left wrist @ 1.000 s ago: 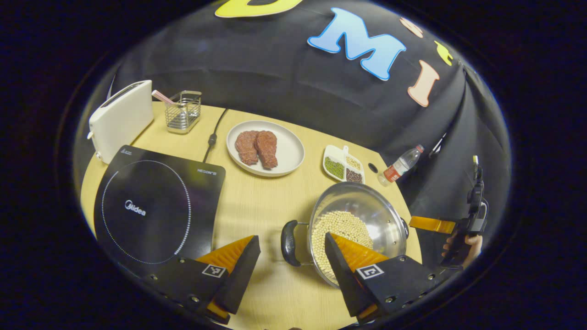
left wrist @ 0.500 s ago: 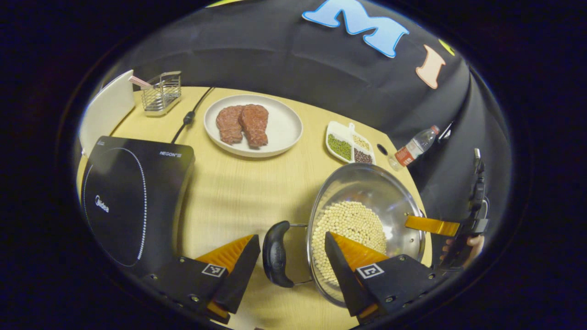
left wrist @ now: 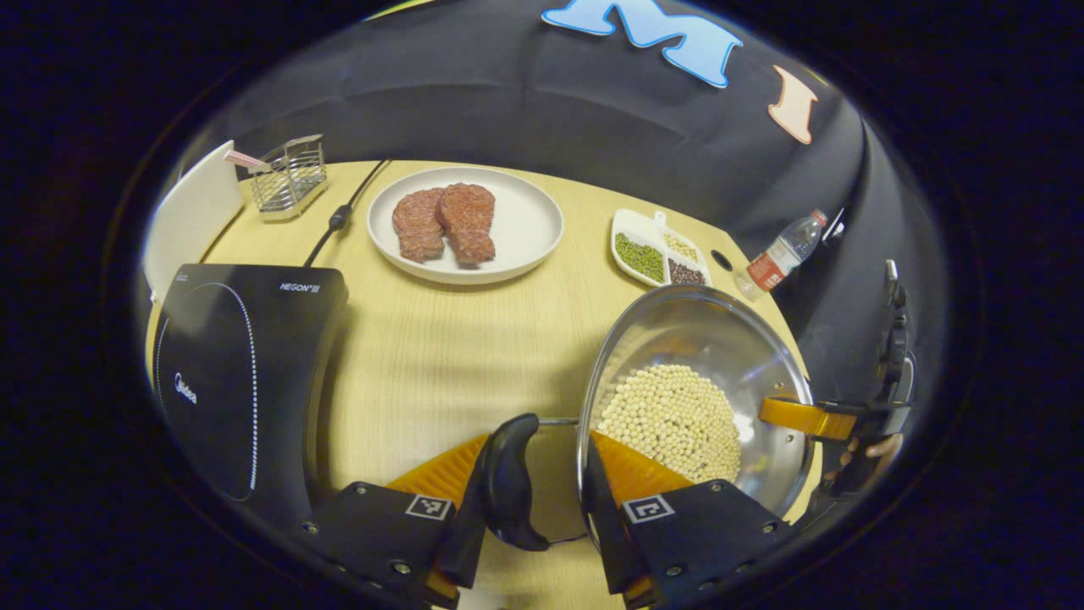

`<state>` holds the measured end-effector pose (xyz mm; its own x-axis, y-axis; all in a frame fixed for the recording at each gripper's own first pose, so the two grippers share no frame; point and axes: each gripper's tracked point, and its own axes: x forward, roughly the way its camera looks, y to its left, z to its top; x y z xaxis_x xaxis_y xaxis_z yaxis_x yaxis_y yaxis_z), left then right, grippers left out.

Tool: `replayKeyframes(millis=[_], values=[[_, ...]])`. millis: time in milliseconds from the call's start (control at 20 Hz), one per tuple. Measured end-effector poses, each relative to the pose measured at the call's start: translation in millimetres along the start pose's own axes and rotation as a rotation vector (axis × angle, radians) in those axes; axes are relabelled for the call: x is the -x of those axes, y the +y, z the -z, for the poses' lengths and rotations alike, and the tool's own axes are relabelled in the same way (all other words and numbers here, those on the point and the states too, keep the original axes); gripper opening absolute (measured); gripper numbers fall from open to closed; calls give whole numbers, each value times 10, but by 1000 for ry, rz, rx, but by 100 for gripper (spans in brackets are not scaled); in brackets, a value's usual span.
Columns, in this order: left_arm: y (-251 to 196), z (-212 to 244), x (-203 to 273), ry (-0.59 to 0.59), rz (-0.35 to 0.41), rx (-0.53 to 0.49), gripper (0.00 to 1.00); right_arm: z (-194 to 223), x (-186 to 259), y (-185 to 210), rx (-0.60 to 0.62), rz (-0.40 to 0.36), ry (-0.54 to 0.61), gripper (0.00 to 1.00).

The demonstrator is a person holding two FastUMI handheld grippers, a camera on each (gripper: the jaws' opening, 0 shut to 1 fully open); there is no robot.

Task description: First push the handle of the pot to place it horizontally, then grasp the pot with both hands and set it on the induction cooktop.

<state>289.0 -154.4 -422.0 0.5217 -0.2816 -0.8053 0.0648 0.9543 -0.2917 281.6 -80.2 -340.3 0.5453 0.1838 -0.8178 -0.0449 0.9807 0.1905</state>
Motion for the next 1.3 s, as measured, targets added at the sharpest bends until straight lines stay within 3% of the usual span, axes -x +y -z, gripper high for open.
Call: replayKeyframes(millis=[150,500,700,750,800,1050,1100,1150,1200,1300], values=[[-4,18,-15,8,13,24,53,38,-2,18,-22,-26,20,62],[-2,40,18,4,29,14,54,86,10,49,-27,-35,22,50],[-50,88,-54,26,19,18,48,224,132,89,-15,-22,33,52],[-88,92,-137,28,15,19,56,283,178,109,-6,-20,42,50],[-119,94,-174,26,13,25,52,328,249,132,2,-18,40,52],[-65,93,-140,22,14,49,52,567,637,296,32,-24,39,52],[-52,90,-120,26,12,62,48,620,710,347,43,-27,38,50],[-57,113,-119,23,9,73,52,664,783,405,52,-32,39,52],[-58,123,-132,18,5,79,47,718,846,464,58,-39,41,52],[-66,153,-109,8,-9,91,51,821,954,595,69,-53,49,50]])
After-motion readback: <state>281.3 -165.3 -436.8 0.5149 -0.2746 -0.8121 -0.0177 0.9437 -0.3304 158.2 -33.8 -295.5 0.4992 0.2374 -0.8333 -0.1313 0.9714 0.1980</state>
